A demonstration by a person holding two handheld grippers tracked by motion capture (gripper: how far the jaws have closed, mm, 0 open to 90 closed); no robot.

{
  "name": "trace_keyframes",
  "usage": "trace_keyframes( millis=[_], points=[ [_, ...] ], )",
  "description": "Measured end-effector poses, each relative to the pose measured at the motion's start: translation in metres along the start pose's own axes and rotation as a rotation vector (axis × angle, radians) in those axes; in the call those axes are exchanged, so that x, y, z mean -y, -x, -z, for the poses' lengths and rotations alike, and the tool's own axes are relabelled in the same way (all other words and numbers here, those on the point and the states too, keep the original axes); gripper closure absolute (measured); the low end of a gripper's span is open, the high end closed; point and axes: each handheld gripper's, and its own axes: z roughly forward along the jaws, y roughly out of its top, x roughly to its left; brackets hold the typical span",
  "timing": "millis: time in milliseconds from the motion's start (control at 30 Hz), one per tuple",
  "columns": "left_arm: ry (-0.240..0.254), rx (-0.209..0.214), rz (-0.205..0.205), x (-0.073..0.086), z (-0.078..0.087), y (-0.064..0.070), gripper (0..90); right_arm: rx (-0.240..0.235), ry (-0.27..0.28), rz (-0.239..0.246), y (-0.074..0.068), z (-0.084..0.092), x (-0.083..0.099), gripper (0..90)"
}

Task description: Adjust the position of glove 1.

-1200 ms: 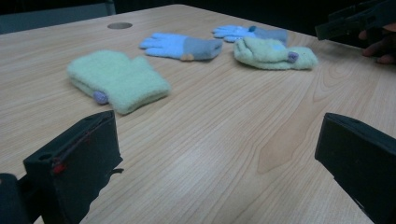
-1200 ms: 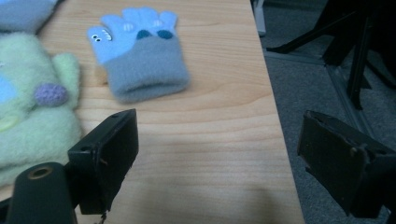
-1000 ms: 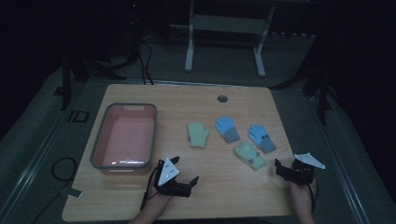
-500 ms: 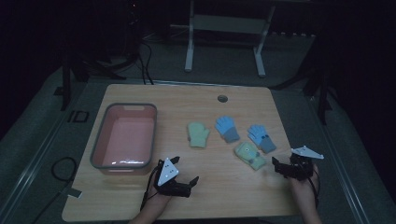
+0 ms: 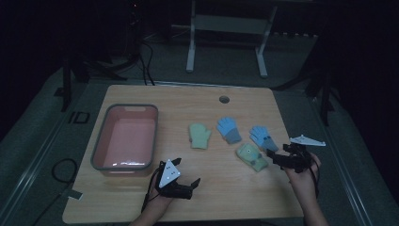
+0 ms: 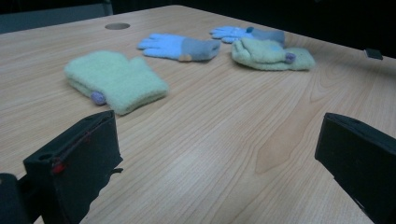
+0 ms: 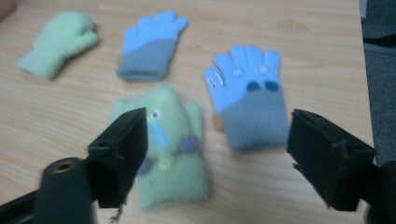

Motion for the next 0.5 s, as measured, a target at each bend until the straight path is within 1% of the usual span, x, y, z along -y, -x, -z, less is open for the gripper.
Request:
trace_keyframes(
  millis=[100,133,200,233,267,367,467,500],
  points=[
    [-0.001,0.001,0.001,0.0,0.0,0.0,0.3,0.024,0.011,0.035,-0.008,-0.001,-0.006,17.5],
    [-0.001,0.002,0.002,0.0,0.0,0.0,0.3,0.024,0.015,0.044,-0.011,-0.002,-0.008,15.6],
    [0.0,0.002,0.001,0.0,0.0,0.0,0.3,0.014,0.025,0.06,-0.017,-0.003,-0.012,12.5],
    [0.0,0.002,0.0,0.0,0.0,0.0,0.3,0.011,0.038,0.071,-0.02,-0.003,-0.014,12.5],
    [0.0,0.002,0.0,0.0,0.0,0.0,0.3,-0.002,0.047,0.072,-0.022,-0.003,-0.016,11.7],
    [0.0,0.002,-0.001,0.0,0.0,0.0,0.3,-0.045,0.052,0.067,-0.028,-0.006,-0.024,11.2],
    [0.0,0.004,0.0,0.0,0.0,0.0,0.3,-0.056,0.06,0.085,-0.036,-0.009,-0.031,11.2],
    [0.0,0.004,0.0,0.0,0.0,0.0,0.3,-0.056,0.06,0.085,-0.036,-0.009,-0.031,11.2]
  ],
)
